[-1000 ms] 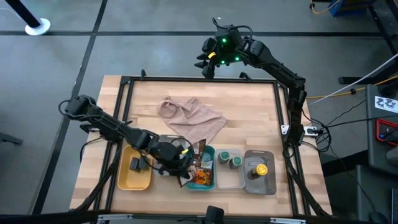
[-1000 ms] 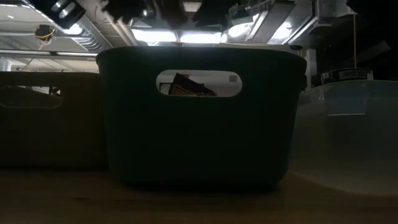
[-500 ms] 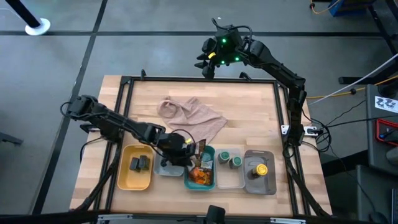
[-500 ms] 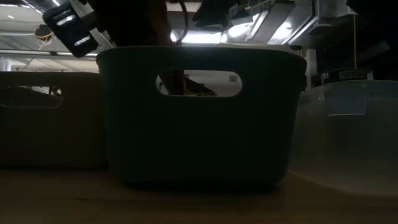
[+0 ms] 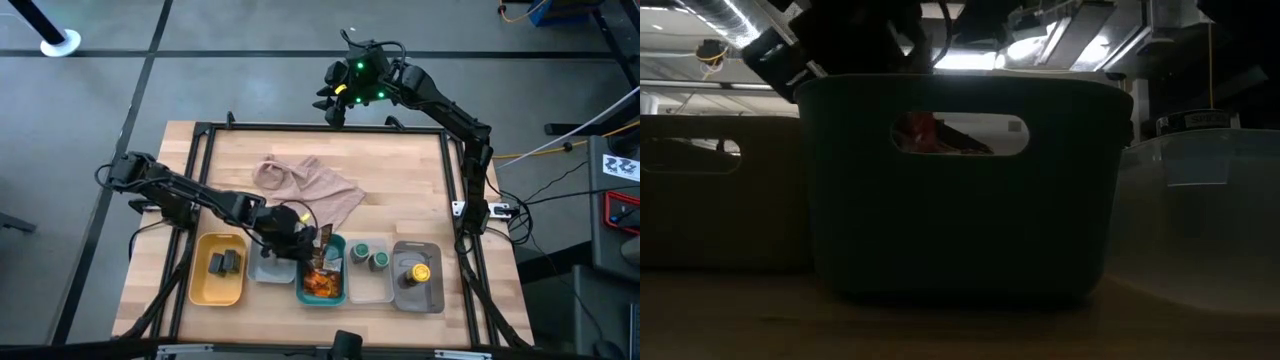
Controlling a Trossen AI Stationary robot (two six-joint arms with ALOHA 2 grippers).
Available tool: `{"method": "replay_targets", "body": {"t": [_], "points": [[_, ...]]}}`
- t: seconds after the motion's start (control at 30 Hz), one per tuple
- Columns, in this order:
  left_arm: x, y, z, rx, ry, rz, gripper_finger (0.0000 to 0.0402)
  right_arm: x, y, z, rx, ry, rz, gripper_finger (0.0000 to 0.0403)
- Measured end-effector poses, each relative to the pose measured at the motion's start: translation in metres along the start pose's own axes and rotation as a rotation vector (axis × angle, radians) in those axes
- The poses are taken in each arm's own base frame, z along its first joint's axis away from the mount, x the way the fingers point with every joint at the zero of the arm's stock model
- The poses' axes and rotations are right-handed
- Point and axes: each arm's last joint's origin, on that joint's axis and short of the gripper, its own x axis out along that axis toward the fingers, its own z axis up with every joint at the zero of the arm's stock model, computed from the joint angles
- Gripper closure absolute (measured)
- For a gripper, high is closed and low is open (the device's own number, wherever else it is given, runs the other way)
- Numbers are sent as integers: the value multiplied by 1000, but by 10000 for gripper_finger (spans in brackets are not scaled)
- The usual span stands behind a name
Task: Sort spices by type
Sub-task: Put the orange seasoning bag into the green bin, then return to Home Position
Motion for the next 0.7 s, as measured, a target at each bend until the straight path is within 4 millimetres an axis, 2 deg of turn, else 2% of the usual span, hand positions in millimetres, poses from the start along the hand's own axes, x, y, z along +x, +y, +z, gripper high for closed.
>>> {"method": "replay_targets", "body": {"t": [0.2, 0.27, 0.33, 0.5, 0.7], "points": [[-28, -12, 4, 176, -26, -87, 261, -2, 0, 1, -2, -4, -3, 235], [-44, -15, 3, 250, -67, -116, 261, -11, 1, 3, -19, -17, -19, 235], [-64, -16, 2, 321, -135, -134, 261, -29, 1, 9, -33, -51, -44, 235], [-136, -12, -4, 532, -375, -195, 261, -76, 7, 16, -41, -107, -60, 235], [-226, 11, -16, 913, -687, -256, 261, -125, 19, 10, -60, -72, -44, 235]]}}
